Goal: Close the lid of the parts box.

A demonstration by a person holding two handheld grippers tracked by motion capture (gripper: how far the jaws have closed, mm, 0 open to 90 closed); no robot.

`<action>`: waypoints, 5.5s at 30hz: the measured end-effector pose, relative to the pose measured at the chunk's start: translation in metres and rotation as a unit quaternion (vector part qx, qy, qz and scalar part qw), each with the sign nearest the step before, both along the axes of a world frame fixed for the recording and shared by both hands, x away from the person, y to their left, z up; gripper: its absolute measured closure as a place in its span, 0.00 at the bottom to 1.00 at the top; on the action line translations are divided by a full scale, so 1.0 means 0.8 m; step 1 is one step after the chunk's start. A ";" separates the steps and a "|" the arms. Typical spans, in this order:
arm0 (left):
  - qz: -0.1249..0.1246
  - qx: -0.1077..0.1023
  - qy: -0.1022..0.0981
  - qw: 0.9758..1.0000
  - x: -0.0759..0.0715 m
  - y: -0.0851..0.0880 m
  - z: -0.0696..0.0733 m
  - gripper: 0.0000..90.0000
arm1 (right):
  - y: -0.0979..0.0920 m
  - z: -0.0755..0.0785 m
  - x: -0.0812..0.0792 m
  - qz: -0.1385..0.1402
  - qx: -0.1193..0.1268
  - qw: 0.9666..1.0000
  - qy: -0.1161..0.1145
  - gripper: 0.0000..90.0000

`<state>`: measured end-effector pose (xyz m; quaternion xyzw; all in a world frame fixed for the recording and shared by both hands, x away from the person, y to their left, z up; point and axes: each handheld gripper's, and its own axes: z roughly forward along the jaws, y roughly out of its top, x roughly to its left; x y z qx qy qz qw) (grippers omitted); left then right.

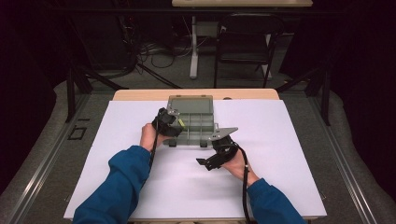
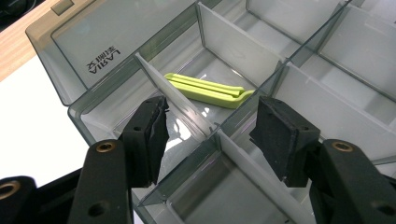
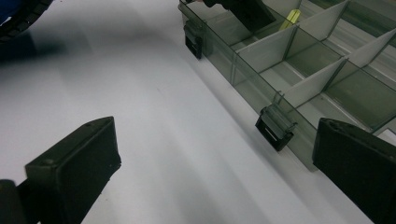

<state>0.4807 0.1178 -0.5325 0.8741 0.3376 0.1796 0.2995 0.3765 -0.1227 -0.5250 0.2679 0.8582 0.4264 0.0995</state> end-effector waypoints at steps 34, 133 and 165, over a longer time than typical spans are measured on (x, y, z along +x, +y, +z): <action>-0.015 -0.010 0.006 1.000 0.000 0.004 -0.007 0.60 | -0.005 -0.002 0.020 -0.019 -0.017 0.999 -0.024 0.00; -0.021 -0.012 0.003 1.000 0.001 0.005 -0.009 0.60 | -0.030 -0.039 0.220 -0.142 -0.104 0.984 -0.010 1.00; -0.023 -0.009 -0.001 1.000 0.000 0.004 -0.010 0.60 | -0.031 -0.043 0.235 -0.161 -0.072 0.984 -0.006 1.00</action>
